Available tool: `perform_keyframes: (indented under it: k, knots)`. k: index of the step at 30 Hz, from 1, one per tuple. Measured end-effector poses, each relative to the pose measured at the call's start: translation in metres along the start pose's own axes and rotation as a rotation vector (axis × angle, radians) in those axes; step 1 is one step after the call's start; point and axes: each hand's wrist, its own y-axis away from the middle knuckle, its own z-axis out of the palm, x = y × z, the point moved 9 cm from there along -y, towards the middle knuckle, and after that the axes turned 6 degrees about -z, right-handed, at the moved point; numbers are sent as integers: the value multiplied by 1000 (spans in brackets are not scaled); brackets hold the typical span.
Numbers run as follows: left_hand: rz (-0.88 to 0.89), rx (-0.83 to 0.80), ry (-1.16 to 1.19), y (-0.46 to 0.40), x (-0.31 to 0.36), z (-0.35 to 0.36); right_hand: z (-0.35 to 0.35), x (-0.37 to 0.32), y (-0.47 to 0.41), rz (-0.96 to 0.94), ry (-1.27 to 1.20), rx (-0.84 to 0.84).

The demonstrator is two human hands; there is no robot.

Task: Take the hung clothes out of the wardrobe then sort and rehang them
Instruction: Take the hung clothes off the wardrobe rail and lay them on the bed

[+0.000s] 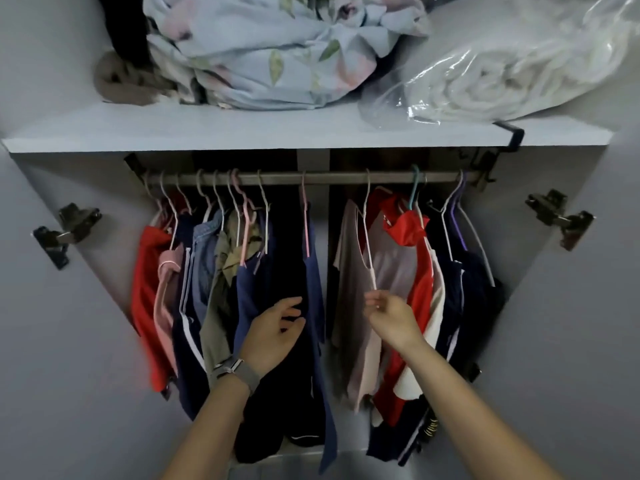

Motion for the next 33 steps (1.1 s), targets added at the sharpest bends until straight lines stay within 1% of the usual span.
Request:
perform_keyframes:
  k: [3,5,10,12,13,16,19,22,25,28,33]
  knots:
    - [-21,10,29,-21,-1,-7,-18,-14,-42,-50,28,166]
    - [-28,14,35,-31,-3,-10,-24,-16,-72,-36,28,214]
    - [-49,82,73,-41,-4,-15,2,-4,-134,46,-123,65]
    - [-51,100,83,-44,-4,-15,19,2,-144,53,-88,47]
    - [-51,111,85,-46,-3,-14,27,4,-145,59,-110,54]
    - [-49,156,101,-53,-1,-18,41,-1,-140,61,-327,95]
    - [-31,216,110,-62,2,-22,40,-10,-139,153,-573,91]
    - [-46,317,153,-73,5,-25,27,-37,-131,152,-671,41]
    - [-73,368,165,-91,8,-19,8,-62,-114,107,-666,-14]
    - [-103,375,175,-111,15,-8,-6,-73,-102,28,-659,-37]
    - [-226,239,147,-164,14,10,-15,-73,-97,-95,-520,-51]
